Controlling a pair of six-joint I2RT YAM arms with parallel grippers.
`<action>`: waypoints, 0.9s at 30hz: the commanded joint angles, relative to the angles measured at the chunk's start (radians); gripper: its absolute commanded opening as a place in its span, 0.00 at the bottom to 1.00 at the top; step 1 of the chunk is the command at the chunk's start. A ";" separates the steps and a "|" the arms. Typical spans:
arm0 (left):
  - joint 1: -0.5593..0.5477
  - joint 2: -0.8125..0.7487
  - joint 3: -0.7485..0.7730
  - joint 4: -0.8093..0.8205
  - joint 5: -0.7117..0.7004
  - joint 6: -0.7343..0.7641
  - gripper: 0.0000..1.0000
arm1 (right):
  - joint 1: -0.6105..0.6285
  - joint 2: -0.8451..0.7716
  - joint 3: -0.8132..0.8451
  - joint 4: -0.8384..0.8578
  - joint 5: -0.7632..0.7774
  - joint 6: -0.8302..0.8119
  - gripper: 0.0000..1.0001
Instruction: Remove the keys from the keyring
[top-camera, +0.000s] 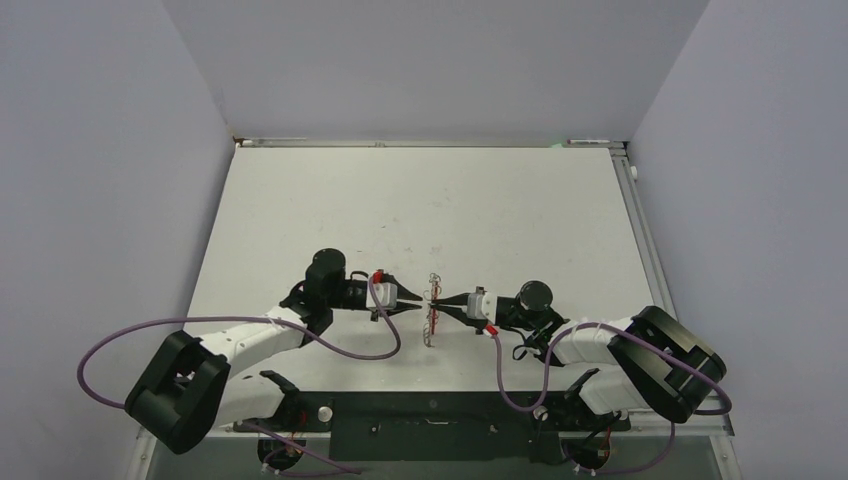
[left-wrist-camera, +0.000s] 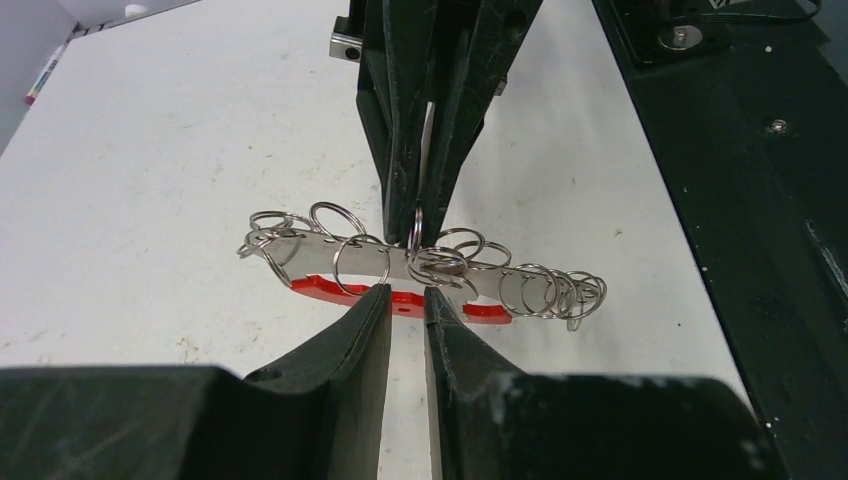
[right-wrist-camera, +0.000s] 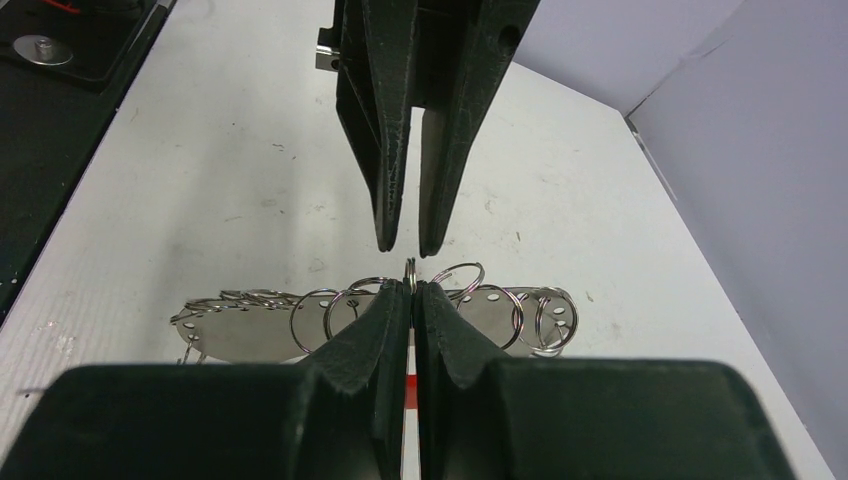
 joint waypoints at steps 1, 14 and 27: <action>-0.019 0.015 0.006 0.104 -0.018 -0.015 0.15 | 0.007 -0.033 -0.003 0.080 -0.050 -0.010 0.05; -0.065 0.064 -0.010 0.180 -0.061 -0.012 0.17 | 0.022 -0.041 -0.005 0.079 -0.038 -0.003 0.05; -0.070 0.026 -0.014 0.149 -0.086 -0.022 0.00 | 0.026 -0.095 0.001 -0.071 -0.017 -0.043 0.16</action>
